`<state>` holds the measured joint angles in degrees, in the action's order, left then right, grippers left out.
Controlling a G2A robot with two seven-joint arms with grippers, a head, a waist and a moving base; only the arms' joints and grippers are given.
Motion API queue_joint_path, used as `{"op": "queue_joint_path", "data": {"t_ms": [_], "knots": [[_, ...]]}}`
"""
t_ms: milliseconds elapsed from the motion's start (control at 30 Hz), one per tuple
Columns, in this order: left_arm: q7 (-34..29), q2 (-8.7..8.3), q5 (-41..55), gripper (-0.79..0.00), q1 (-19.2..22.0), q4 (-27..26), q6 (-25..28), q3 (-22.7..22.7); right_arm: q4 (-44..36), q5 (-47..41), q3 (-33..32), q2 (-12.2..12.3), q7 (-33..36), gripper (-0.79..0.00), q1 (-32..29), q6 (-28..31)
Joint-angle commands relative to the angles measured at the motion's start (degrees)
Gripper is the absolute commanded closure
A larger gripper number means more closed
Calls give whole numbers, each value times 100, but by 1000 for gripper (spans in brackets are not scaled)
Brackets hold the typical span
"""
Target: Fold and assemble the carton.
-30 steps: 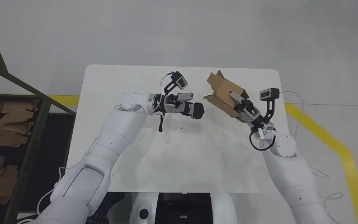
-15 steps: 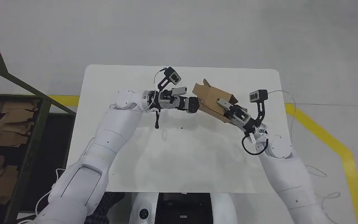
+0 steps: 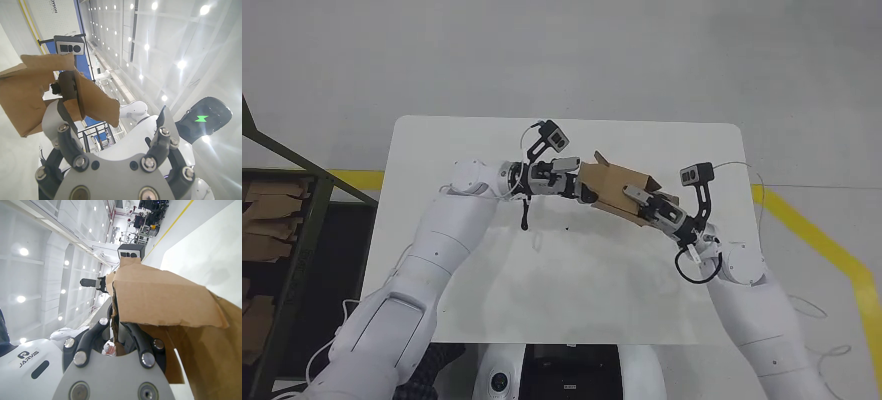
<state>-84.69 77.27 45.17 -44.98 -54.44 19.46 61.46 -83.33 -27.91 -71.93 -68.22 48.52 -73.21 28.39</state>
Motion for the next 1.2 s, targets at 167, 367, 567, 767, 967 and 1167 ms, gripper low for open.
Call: {"op": "queue_joint_path", "data": {"t_ms": [167,367,567,767,967,1167], "knots": [[22,-11,42,-785,26,69,34,69,47,-96,-71,9,-14,0,-6,15],[35,-45,93,-785,43,124,48,205,33,-197,-88,23,148,0,-8,-107],[112,-92,120,-785,73,171,125,391,37,-249,-41,34,402,0,-14,-226],[200,-143,121,-785,74,158,212,575,25,-166,-5,50,595,0,-25,-276],[205,-165,132,-785,70,180,217,642,-75,-213,43,70,933,0,-56,-316],[179,-93,108,-785,127,275,161,394,-252,-283,91,88,1200,0,-119,-328]]}}
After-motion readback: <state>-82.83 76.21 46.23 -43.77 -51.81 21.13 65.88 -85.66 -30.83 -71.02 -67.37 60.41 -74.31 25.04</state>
